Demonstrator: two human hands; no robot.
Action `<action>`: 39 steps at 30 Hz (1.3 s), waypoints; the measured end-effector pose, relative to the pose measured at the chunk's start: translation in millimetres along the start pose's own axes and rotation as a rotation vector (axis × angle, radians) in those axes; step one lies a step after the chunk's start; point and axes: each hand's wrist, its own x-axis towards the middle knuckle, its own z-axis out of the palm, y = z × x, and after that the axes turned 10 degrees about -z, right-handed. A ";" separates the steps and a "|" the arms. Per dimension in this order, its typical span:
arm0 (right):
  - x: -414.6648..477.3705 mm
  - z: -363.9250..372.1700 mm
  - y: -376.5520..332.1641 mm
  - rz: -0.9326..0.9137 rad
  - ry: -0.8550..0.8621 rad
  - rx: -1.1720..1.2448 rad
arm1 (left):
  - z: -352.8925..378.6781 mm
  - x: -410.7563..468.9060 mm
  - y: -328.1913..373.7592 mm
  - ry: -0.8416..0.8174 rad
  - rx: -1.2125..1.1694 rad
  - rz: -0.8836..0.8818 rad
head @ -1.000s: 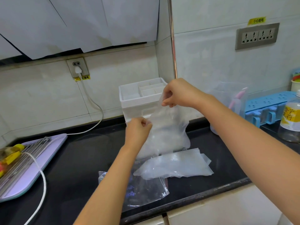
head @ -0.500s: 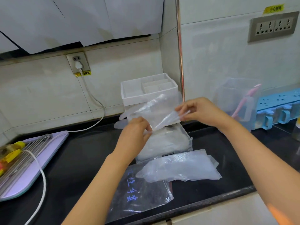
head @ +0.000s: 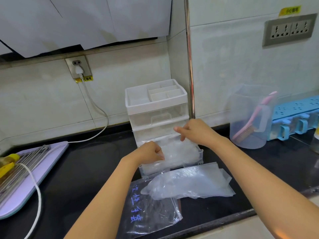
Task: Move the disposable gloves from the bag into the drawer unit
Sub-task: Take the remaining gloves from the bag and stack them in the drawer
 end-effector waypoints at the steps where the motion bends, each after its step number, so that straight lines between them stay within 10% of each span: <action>1: 4.4 4.4 -4.9 -0.003 0.008 0.005 | 2.1 1.3 0.6 -0.002 0.015 -0.012; 8: 25.8 57.8 -21.1 0.086 -0.478 -0.287 | 8.2 5.9 5.4 -0.081 -0.021 -0.102; 19: 18.8 58.2 -15.4 0.101 -0.677 -0.253 | 24.2 23.3 6.8 -0.044 0.016 -0.189; 39: 30.6 42.4 -1.9 0.288 -0.330 0.095 | 20.5 37.5 9.6 -0.128 0.183 -0.366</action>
